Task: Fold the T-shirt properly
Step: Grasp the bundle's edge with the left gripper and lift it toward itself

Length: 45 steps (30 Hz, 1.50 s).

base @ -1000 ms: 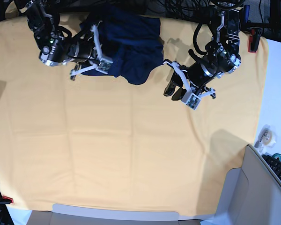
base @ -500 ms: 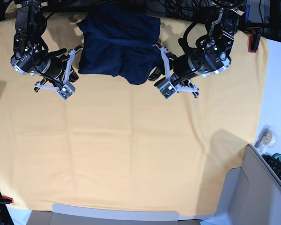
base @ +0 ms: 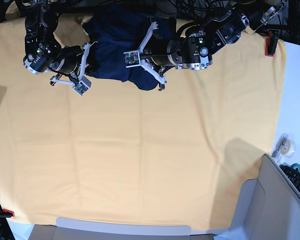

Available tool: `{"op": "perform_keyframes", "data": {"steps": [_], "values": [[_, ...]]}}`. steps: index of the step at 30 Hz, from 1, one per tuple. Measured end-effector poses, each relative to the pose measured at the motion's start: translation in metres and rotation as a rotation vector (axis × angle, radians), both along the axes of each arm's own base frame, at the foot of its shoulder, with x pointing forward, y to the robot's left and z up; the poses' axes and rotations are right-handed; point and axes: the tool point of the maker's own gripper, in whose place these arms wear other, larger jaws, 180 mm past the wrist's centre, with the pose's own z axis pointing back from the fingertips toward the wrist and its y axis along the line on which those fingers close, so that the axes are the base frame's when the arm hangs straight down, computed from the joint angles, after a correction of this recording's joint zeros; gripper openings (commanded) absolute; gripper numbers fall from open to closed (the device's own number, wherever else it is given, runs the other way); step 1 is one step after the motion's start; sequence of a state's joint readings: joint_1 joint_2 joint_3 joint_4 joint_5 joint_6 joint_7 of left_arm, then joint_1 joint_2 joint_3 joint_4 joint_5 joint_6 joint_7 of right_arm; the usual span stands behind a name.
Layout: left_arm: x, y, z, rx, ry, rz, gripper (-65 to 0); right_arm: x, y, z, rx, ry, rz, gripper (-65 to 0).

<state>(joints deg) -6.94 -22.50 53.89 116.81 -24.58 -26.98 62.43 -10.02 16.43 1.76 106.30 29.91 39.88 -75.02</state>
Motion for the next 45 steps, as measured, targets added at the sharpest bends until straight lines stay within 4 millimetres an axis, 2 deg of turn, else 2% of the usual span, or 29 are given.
{"op": "perform_keyframes", "data": {"steps": [7,13,19,25,33,36,39,40,42,45], "values": [[-0.006,-0.004,-0.001,-0.001,0.008,-0.017,-64.9,0.017,0.018,-0.01,0.092,0.023,-0.051,-65.0],[-0.011,0.003,-0.009,0.057,0.025,-0.023,-64.9,0.031,0.02,-0.014,0.134,0.033,-0.064,-65.0],[-0.056,0.005,-0.031,0.185,0.085,-0.162,-64.9,0.037,0.016,-0.014,0.106,0.018,-0.067,-65.0],[-0.064,0.01,-0.036,0.26,0.064,-0.225,-64.9,0.045,0.015,-0.017,0.04,-0.018,-0.08,-65.0],[-0.063,0.009,-0.03,0.248,0.041,-0.228,-65.0,0.049,0.015,-0.017,0.032,-0.055,-0.09,-65.0],[-0.049,0.007,-0.021,0.193,0.058,-0.171,-65.0,0.049,0.015,-0.017,0.032,-0.054,-0.09,-65.0],[-0.019,0.008,-0.01,0.149,0.005,-0.081,-65.0,0.049,0.015,-0.017,0.032,-0.055,-0.09,-65.0],[-0.014,0.008,-0.008,0.137,-0.002,-0.068,-65.0,0.049,0.015,-0.017,0.033,-0.055,-0.09,-65.0],[-0.012,0.008,-0.006,0.117,0.002,-0.046,-65.0,0.05,0.015,-0.017,0.034,-0.056,-0.091,-65.0],[-0.018,0.005,-0.007,0.083,0.028,-0.037,-65.0,0.05,0.015,-0.017,0.034,-0.056,-0.091,-65.0]]}}
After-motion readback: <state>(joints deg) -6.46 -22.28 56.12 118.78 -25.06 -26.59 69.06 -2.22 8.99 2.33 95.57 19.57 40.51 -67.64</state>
